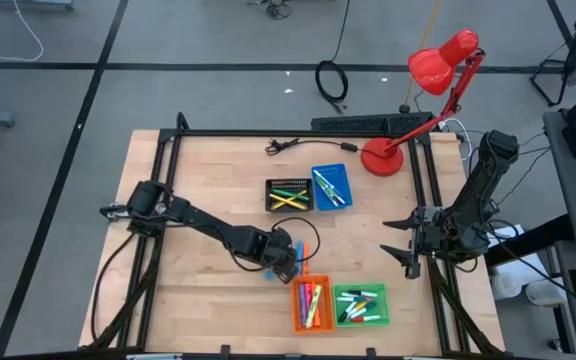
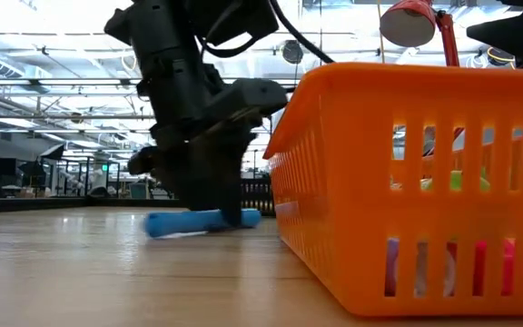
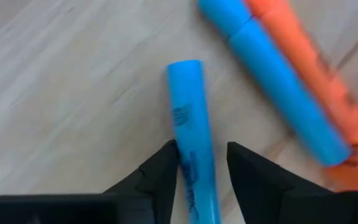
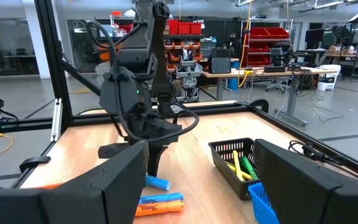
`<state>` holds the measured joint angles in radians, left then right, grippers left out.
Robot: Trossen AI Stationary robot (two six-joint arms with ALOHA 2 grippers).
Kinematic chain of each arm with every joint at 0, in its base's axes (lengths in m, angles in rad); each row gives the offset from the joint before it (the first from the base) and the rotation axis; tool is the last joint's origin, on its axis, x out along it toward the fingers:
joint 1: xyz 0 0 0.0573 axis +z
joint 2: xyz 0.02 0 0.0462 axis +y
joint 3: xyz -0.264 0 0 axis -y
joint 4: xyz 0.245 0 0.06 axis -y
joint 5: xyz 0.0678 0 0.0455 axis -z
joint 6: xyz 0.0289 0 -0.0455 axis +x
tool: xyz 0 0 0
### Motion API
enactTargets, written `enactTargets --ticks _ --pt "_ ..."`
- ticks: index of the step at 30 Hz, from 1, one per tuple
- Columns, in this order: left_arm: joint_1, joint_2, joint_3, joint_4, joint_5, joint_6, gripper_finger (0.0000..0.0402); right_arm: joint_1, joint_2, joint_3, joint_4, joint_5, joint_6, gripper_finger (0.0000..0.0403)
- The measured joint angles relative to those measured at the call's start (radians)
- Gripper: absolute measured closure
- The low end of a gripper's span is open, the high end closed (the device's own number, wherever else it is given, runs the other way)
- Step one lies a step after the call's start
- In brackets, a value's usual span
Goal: Pick & Place Markers
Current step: Put the blue highlighter pen into the orange bin
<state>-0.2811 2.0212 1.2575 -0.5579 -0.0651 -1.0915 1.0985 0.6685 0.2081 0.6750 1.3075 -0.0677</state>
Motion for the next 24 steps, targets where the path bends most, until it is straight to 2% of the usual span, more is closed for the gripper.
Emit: enactTargets --ticks 3,9,15,20,24 --pt "-0.01 -0.001 0.0 -0.057 0.019 0.019 0.0276 0.0 0.0 0.0 -0.004 0.0 0.002 0.0124" --pt "-0.033 -0.001 -0.002 -0.078 -0.009 0.024 0.0338 0.0 0.0 0.0 -0.004 0.0 0.003 0.0124" --pt "-0.069 -0.018 -0.008 -0.066 -0.065 0.098 0.0341 0.0 0.0 0.0 -0.003 0.0 0.003 0.0124" --pt "-0.147 -0.108 -0.019 -0.084 -0.167 0.045 0.0341 0.0 0.0 0.0 -0.002 0.0 0.003 0.0124" --pt "-0.233 -0.204 -0.01 0.09 -0.297 0.057 0.0341 0.0 0.0 0.0 0.002 0.001 0.003 0.0124"
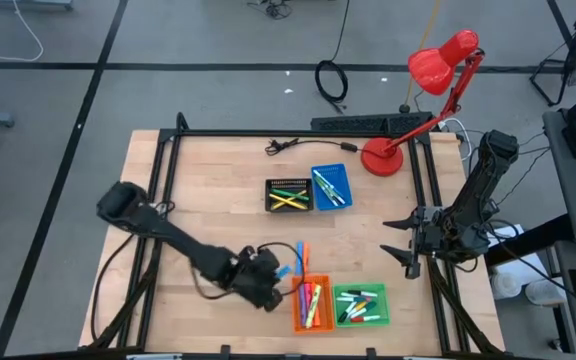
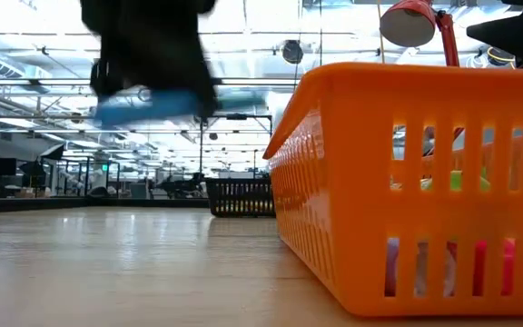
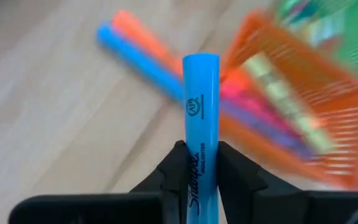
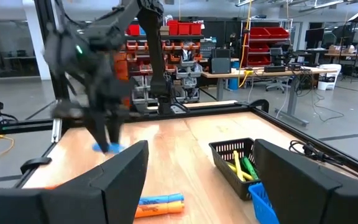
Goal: Pick & Place Markers
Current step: Put the blue highlighter pen into the orange bin
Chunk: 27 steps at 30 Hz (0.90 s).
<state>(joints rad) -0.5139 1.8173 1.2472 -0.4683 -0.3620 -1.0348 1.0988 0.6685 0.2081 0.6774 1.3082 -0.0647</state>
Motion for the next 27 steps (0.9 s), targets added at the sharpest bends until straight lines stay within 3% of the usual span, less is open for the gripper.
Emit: enactTargets --ticks 5,9,14,23,27 --pt "-0.079 -0.039 -0.002 0.387 -0.165 0.2 0.0341 0.0 0.0 0.0 0.003 0.002 0.0 0.0124" --pt "-0.092 0.013 0.005 0.723 -0.167 0.405 0.0341 0.0 0.0 0.0 0.004 0.003 0.0 0.0124" --pt "-0.066 0.105 0.002 0.775 -0.148 0.381 0.0341 0.0 0.0 0.0 0.004 0.003 -0.001 0.0124" --pt "0.015 0.173 0.005 0.758 -0.021 0.303 0.0339 0.0 0.0 0.0 0.0 0.001 -0.001 0.0124" --pt "0.028 0.172 0.005 0.716 0.028 0.271 0.0274 0.0 0.0 0.0 0.0 0.0 -0.002 0.0124"
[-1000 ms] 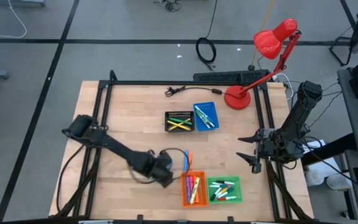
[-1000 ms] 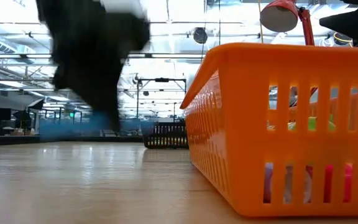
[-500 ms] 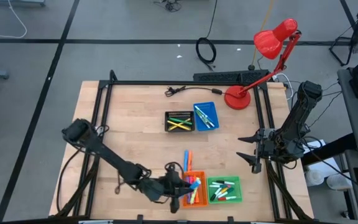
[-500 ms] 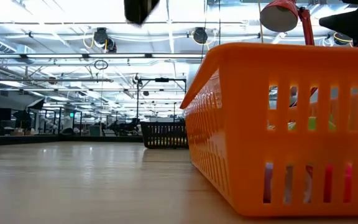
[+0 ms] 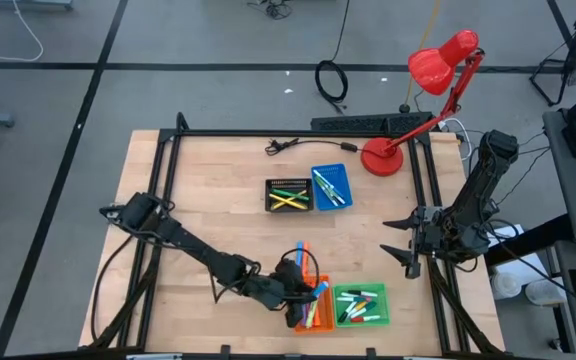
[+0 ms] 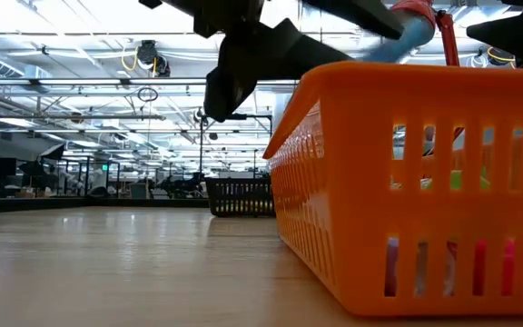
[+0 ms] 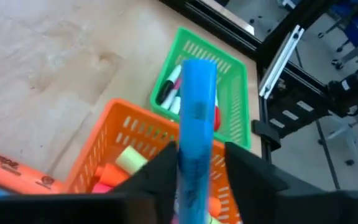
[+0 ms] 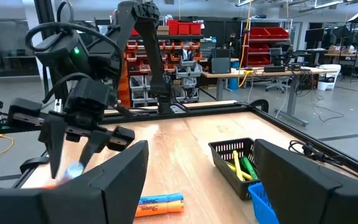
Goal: Pick & Place Markers
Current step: Put the blue highlighter pen into the orange bin
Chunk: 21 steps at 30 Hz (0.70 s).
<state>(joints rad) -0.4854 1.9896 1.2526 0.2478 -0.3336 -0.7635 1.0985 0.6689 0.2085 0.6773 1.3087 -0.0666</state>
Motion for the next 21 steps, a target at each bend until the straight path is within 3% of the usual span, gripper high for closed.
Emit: enactTargets --ticks 4,9,16,21 --pt "-0.004 -0.001 0.0 0.005 0.021 -0.002 0.0206 0.0 0.0 0.0 0.0 0.0 0.001 0.0124" --pt "-0.008 -0.001 0.0 0.004 0.023 0.007 0.0158 0.0 0.0 0.0 0.0 0.0 0.002 0.0124" --pt "0.035 -0.06 0.002 -0.095 0.046 -0.054 0.0139 0.0 0.0 0.0 0.0 0.0 0.002 0.0124" --pt "0.137 -0.094 0.014 -0.316 0.083 -0.134 0.0138 0.0 0.0 0.0 0.0 0.003 0.002 0.0124"
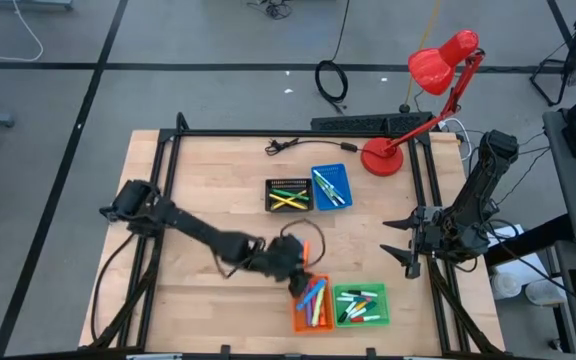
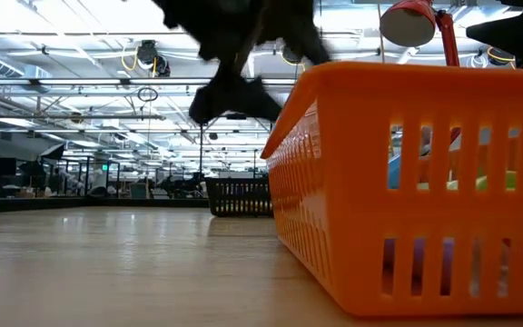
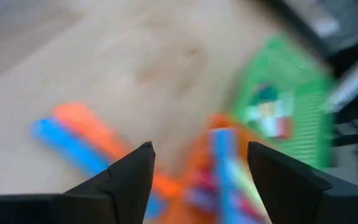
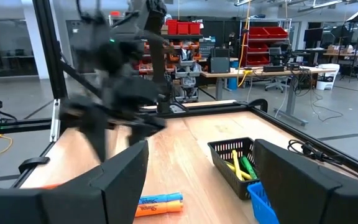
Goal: Pick & Place Markers
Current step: Put the blue highlighter pen into the orange bin
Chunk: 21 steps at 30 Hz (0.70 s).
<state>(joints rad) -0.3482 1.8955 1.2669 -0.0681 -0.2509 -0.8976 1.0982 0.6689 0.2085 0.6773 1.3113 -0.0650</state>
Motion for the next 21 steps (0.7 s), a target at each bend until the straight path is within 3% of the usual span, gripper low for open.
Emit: enactTargets --ticks 3,7,14,21 --pt "0.069 0.011 0.031 -0.211 0.047 -0.044 0.0138 0.0 0.0 0.0 0.001 0.001 -0.001 0.0124" --pt "0.145 0.025 0.031 -0.346 0.068 -0.083 0.0138 0.0 0.0 0.0 0.0 0.002 -0.002 0.0124" --pt "0.179 0.023 0.033 -0.238 0.166 -0.053 0.0137 0.0 0.0 0.0 0.0 0.001 -0.006 0.0124" --pt "0.161 0.078 0.034 -0.237 0.173 -0.032 0.0137 0.0 0.0 0.0 0.0 0.003 -0.007 0.0124"
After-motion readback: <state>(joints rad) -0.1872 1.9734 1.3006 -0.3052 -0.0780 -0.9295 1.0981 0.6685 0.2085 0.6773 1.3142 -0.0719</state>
